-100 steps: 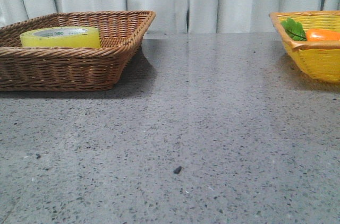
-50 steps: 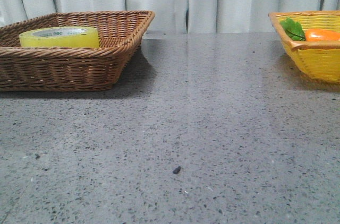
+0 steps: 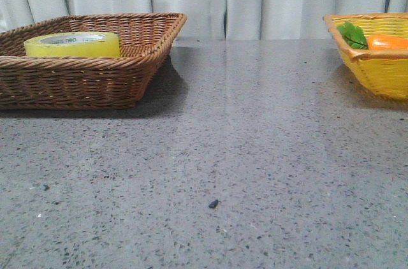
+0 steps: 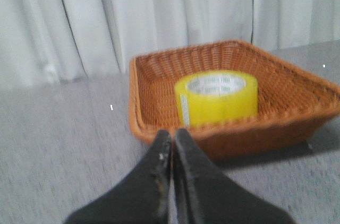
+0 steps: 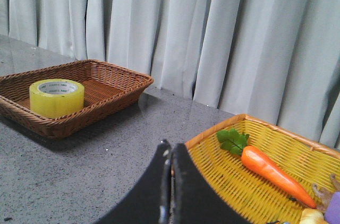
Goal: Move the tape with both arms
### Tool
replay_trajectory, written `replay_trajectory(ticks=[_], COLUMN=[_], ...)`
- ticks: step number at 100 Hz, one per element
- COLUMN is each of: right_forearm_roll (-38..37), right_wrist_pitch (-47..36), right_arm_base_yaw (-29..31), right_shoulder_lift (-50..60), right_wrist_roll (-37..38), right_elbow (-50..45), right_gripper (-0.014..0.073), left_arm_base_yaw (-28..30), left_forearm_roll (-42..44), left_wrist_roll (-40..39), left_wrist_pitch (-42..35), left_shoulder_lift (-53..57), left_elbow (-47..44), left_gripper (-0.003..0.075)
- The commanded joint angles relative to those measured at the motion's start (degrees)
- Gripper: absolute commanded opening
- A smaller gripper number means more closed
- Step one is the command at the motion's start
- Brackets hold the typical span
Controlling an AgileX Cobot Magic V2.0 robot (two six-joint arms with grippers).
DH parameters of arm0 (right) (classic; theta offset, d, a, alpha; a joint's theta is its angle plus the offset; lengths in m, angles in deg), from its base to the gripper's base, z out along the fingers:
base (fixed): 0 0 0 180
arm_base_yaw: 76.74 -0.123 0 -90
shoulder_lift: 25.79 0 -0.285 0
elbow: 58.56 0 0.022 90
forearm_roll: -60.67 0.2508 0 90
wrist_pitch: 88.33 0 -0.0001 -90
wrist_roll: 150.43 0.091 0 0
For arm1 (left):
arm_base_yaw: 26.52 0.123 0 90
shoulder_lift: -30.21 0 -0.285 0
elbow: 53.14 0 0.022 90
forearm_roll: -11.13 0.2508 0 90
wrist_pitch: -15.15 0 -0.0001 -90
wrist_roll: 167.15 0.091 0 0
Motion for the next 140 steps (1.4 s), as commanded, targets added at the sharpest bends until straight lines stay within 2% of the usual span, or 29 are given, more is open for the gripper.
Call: replay_trajectory(ticks=[1,34,140], right_forearm_roll=[-1.1,-1.1,-1.1], right_wrist_pitch=[-4.8,-4.8,-4.8], right_arm_base_yaw=[0.3,0.3,1.5], right_shoulder_lift=[0.2,0.2,0.2], right_wrist_roll=[-0.1,-0.1,-0.1], right_elbow=[1.0,1.0,-0.3], right_gripper=[-0.0067,-0.0067,-0.0067], left_arm_base_yaw=[-0.3,-0.3,-0.3], left_forearm_roll=[1.6,1.6,1.1], left_wrist_roll=[-4.8,-9.9,-9.9], left_wrist_pitch=[-4.6,10.2,11.1], left_shoulder_lift=[3.0,8.4,8.4], left_elbow=[-2.8,-7.3,-7.3], left_gripper=[-0.0021,-0.0021,-0.0021])
